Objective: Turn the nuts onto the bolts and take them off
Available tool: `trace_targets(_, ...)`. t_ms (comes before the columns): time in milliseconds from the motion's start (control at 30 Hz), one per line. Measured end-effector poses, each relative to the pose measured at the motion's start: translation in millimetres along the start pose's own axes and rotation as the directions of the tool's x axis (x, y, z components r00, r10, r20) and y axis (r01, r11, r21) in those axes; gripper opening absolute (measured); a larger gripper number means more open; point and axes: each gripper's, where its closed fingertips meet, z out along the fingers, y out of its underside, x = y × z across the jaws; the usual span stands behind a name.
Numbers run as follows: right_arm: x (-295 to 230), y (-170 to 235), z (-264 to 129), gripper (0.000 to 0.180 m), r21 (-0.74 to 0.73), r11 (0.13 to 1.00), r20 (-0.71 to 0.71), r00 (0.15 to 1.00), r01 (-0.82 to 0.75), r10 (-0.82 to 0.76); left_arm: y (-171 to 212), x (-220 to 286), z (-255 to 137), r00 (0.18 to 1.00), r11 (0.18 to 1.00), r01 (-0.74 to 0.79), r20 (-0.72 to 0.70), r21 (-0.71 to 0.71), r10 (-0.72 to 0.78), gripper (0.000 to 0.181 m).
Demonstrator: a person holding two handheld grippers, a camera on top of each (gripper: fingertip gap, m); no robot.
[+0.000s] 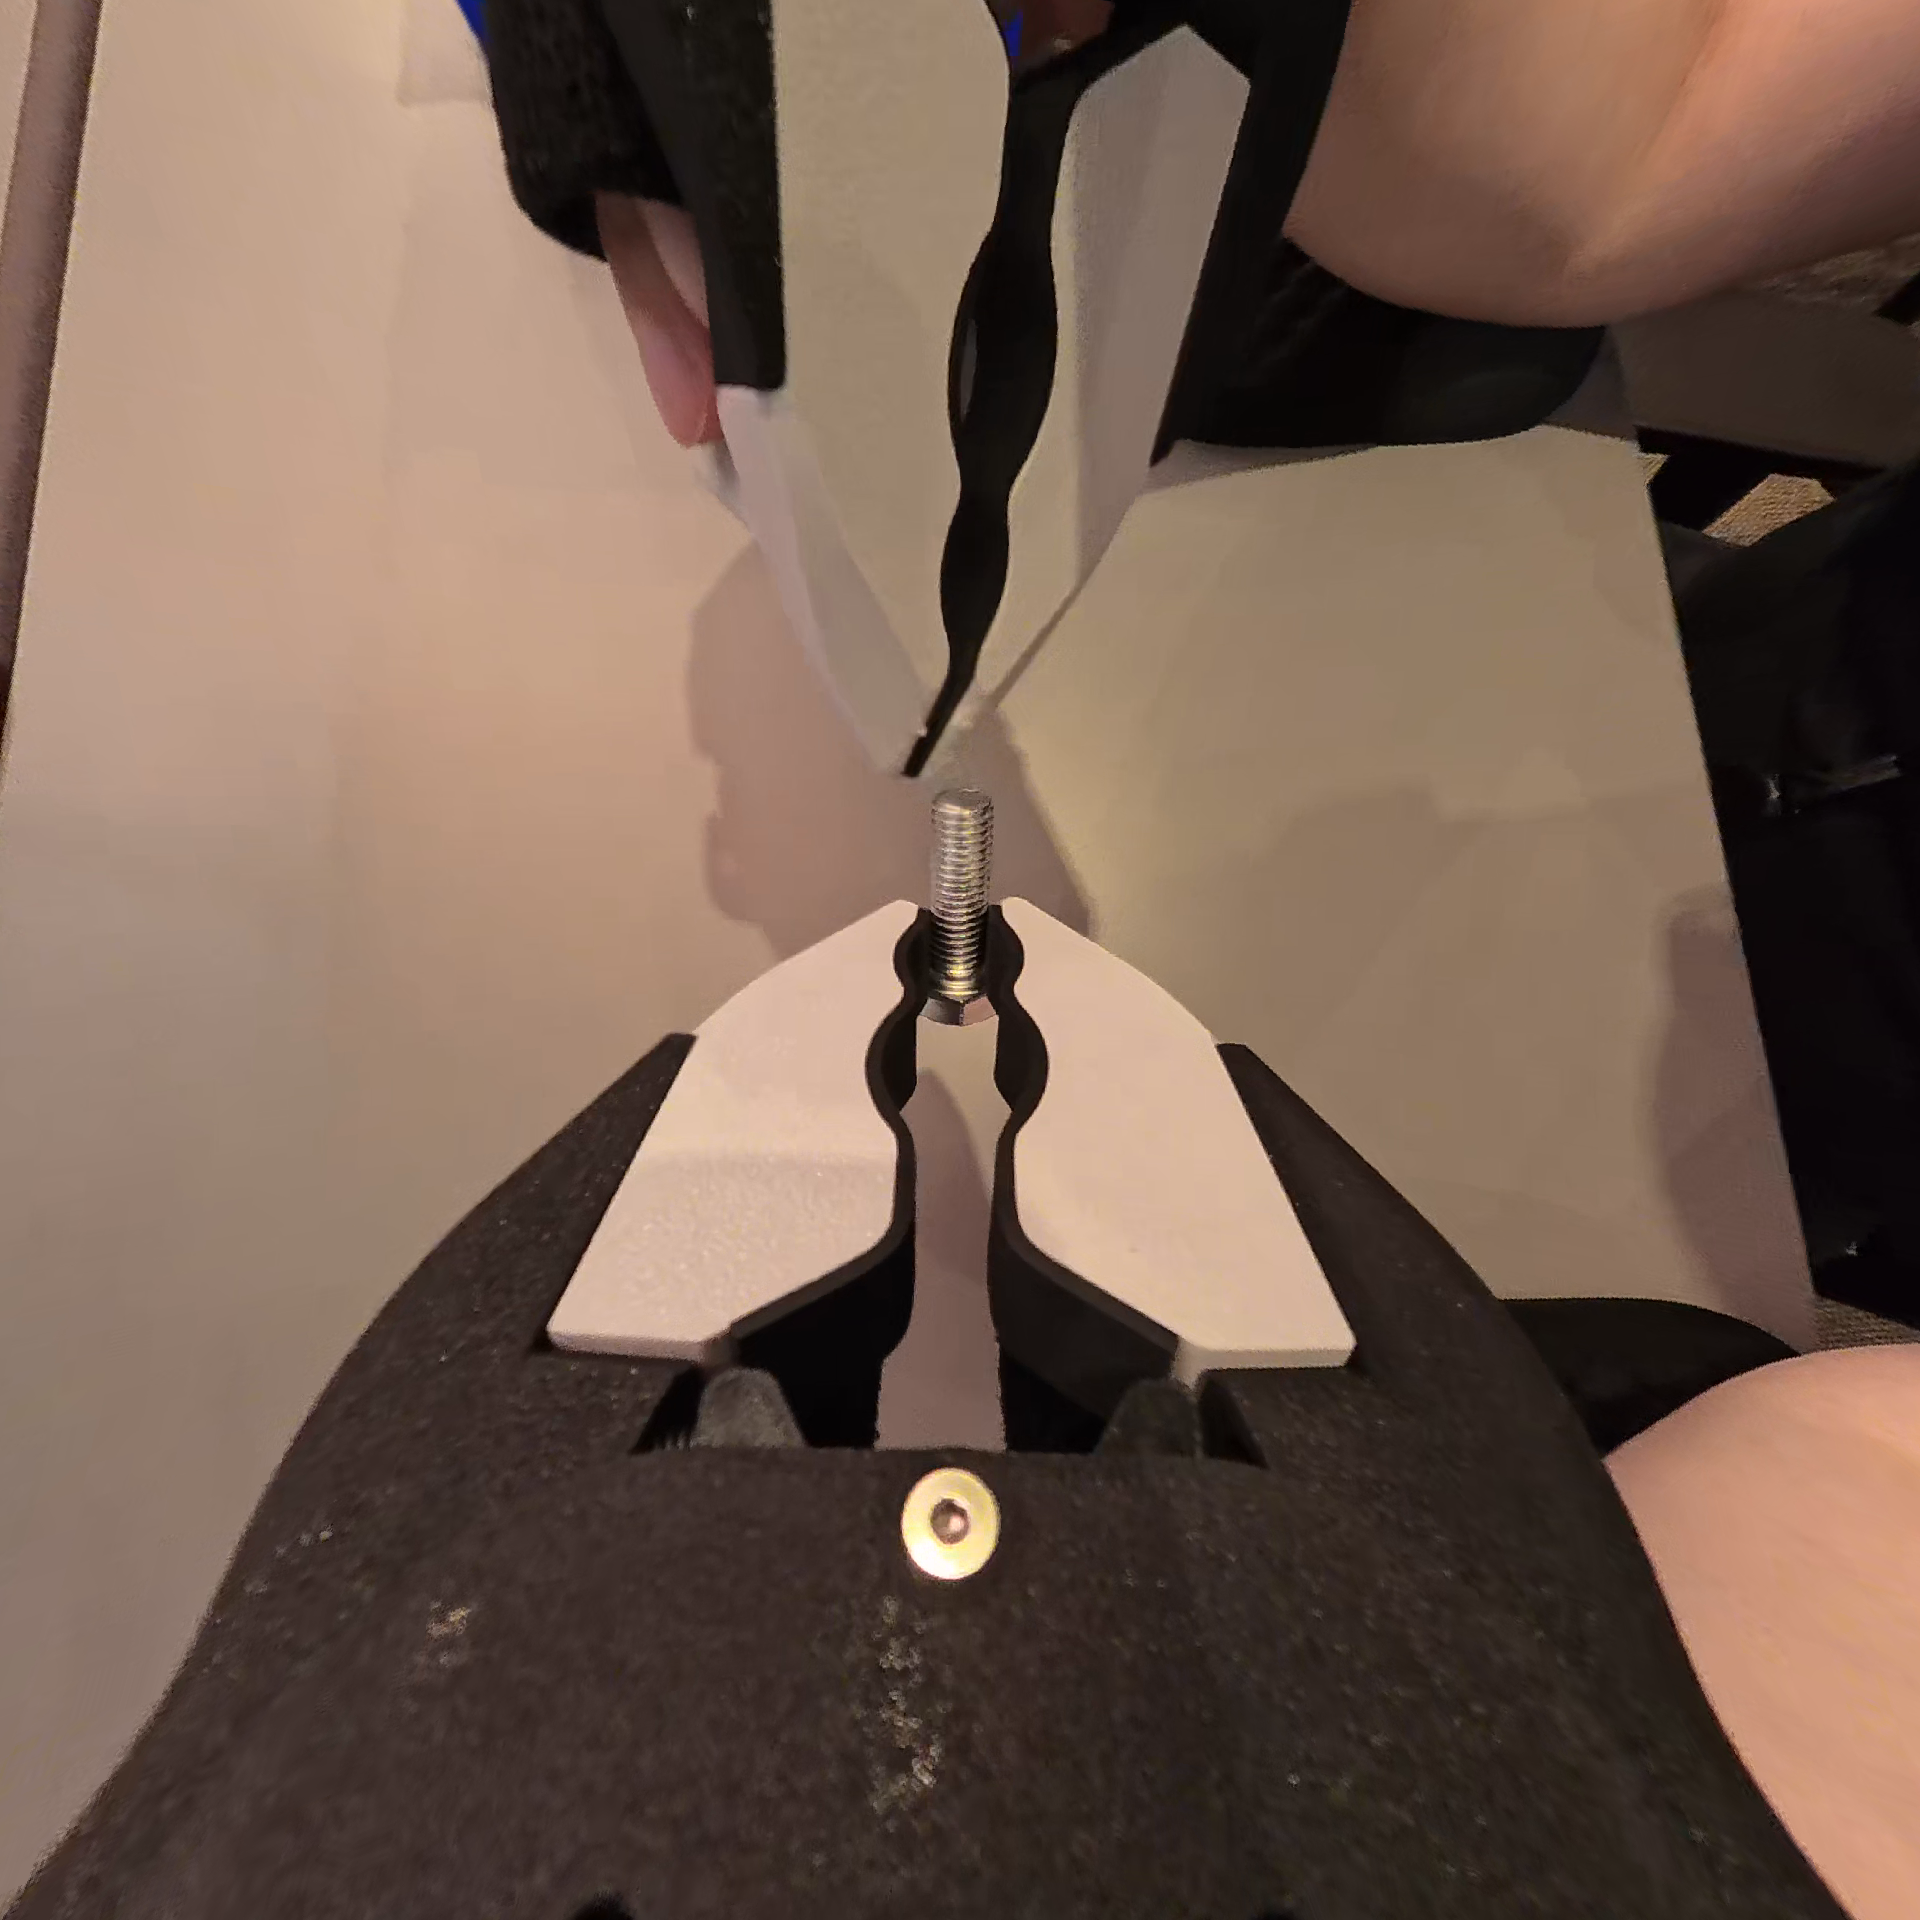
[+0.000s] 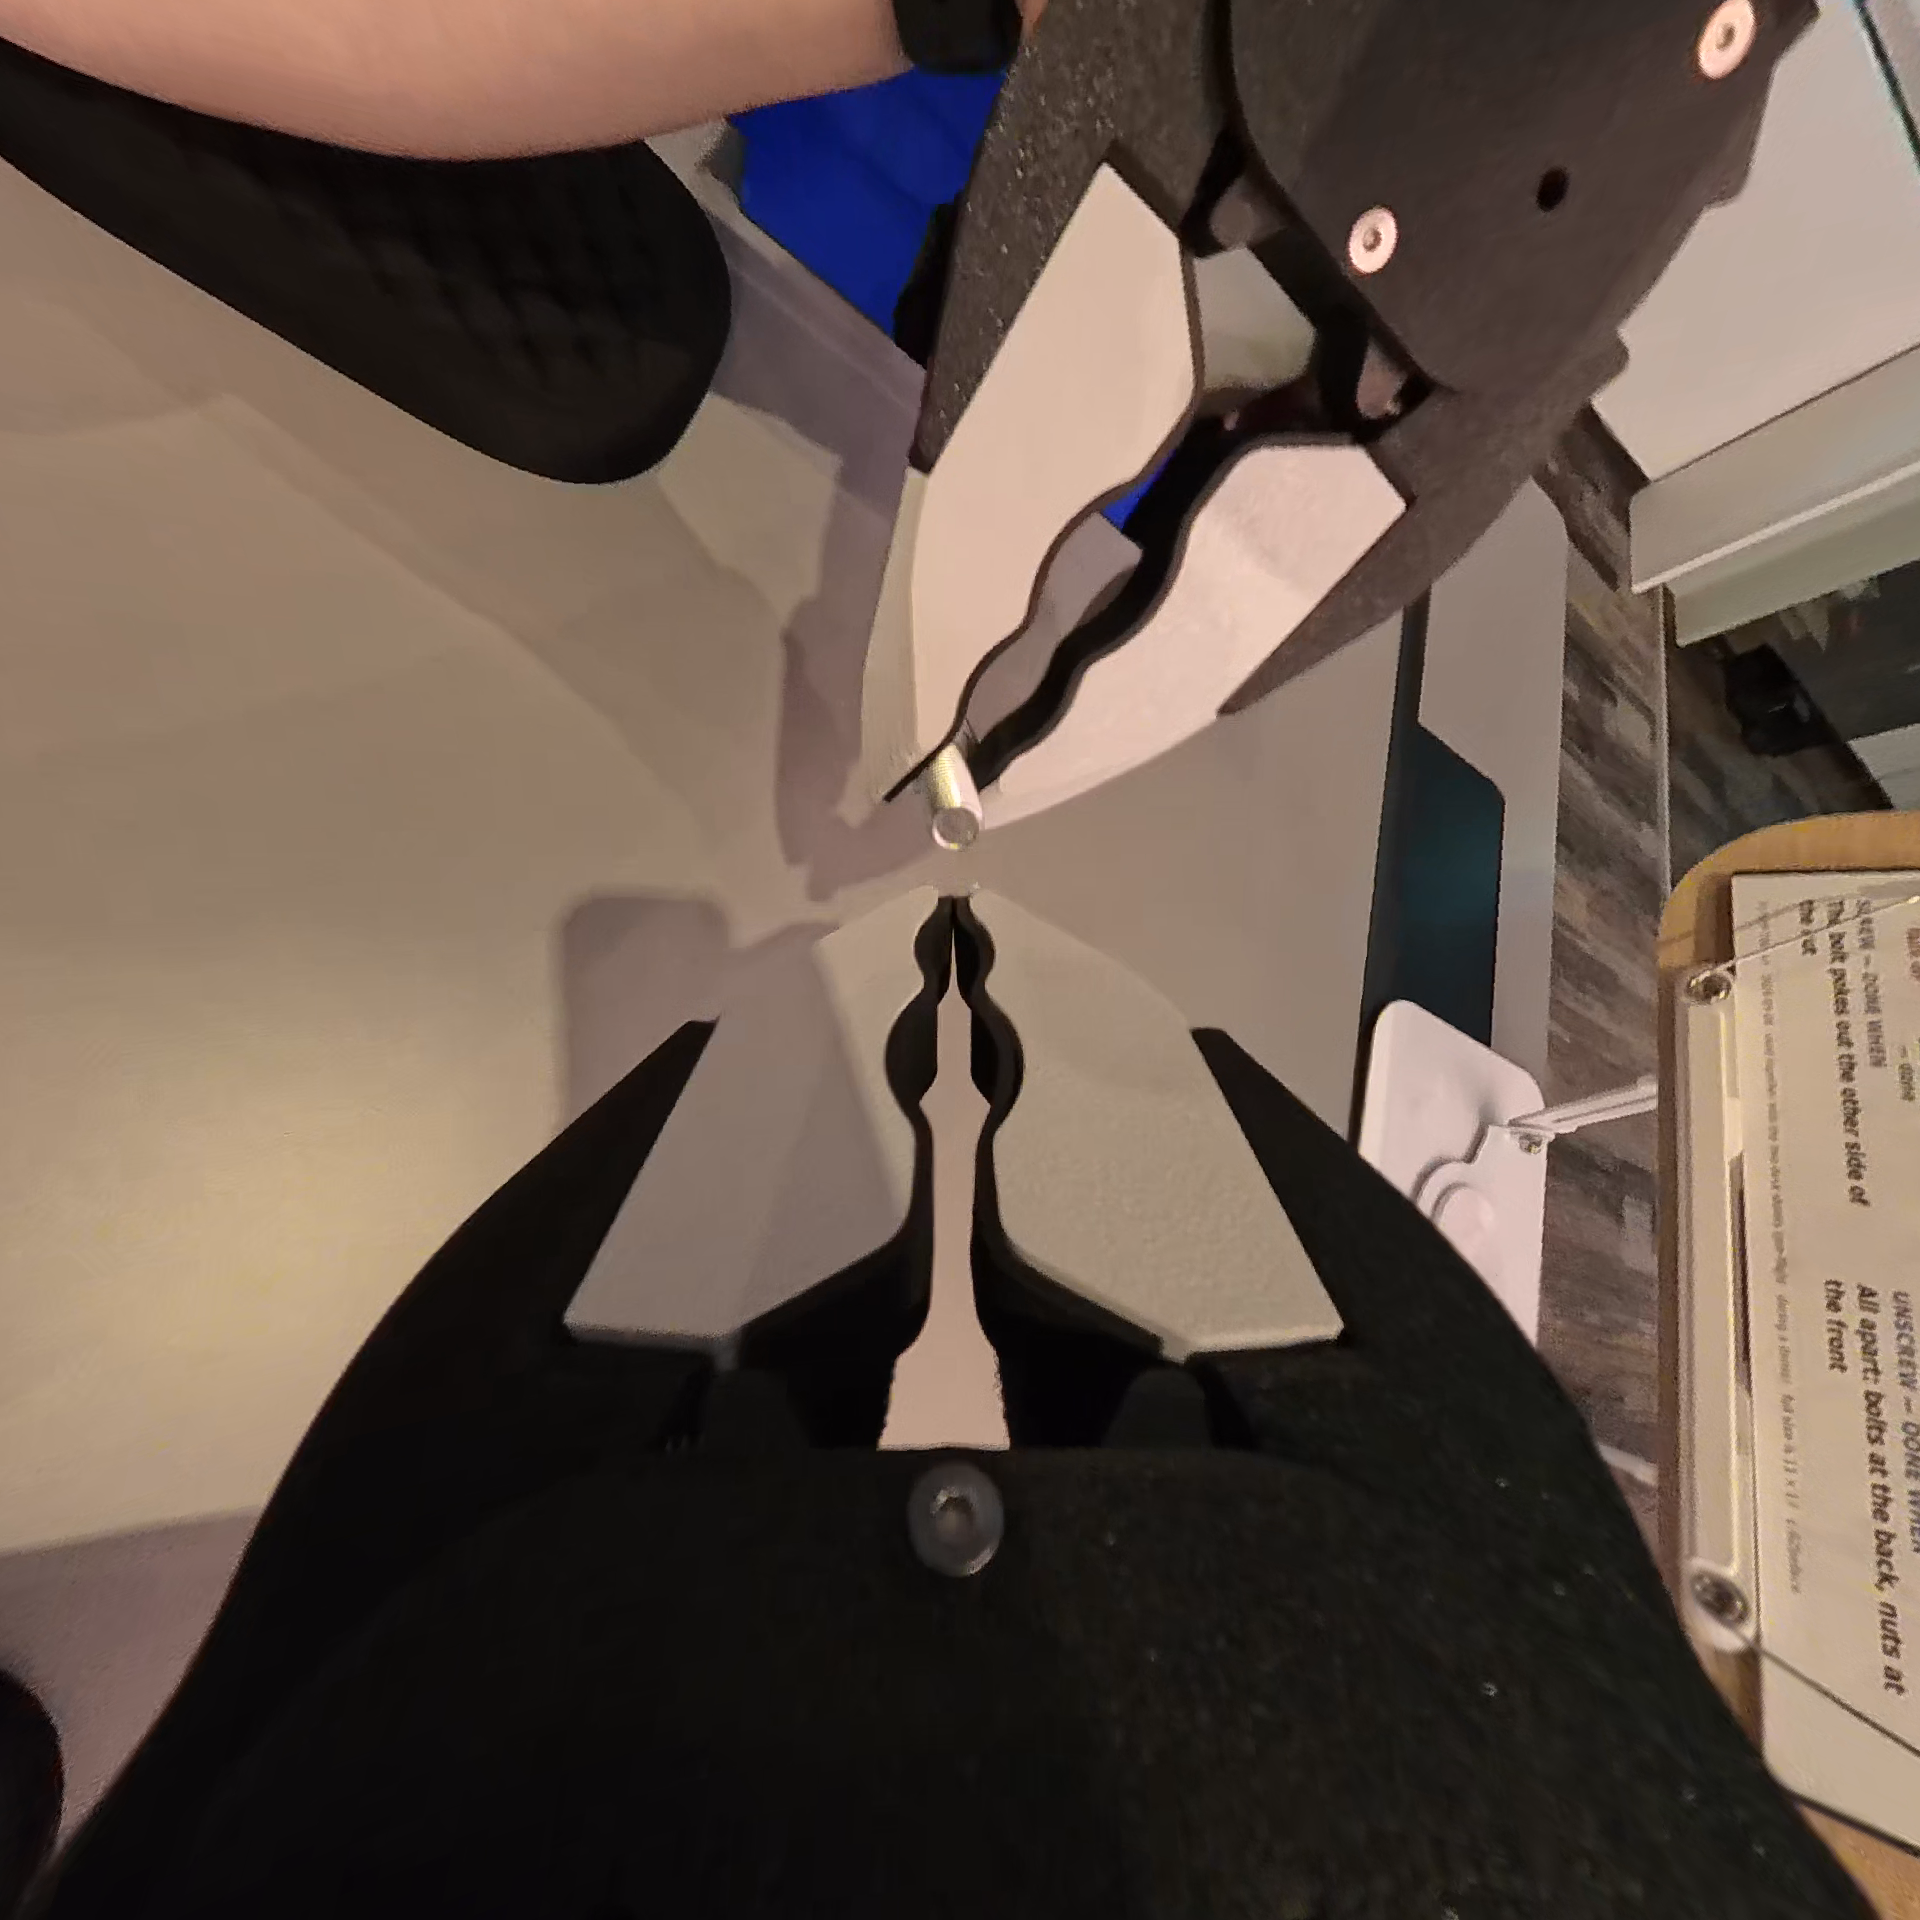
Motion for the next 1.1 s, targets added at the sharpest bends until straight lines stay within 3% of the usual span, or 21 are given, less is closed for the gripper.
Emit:
trace_targets(500,19.7,54.2,-16.2,0.000,0.009,0.974,-0.023,0.973,-0.228,0.228,9.3,-12.2,4.1,0.999,0.999,0.032,0.038,-0.032,-0.031,0.009)
trace_targets(633,-6.4,72.1,-22.9,0.000,-0.093,0.941,0.126,0.933,-0.326,0.336,11.5,-14.2,4.4,0.998,0.998,0.039,0.045,-0.039,-0.037,0.009)
trace_targets(800,-51.3,87.5,-19.4,0.000,-0.220,0.877,0.346,0.807,-0.427,0.479,15.5,-17.0,1.1,0.997,0.998,0.053,0.056,-0.037,-0.051,0.009)
trace_targets(1100,-88.6,107.7,-7.6,0.010,-0.427,0.879,0.319,0.874,-0.214,0.368,14.5,-20.4,-8.1,0.996,0.998,0.057,0.062,0.009,-0.058,0.009)
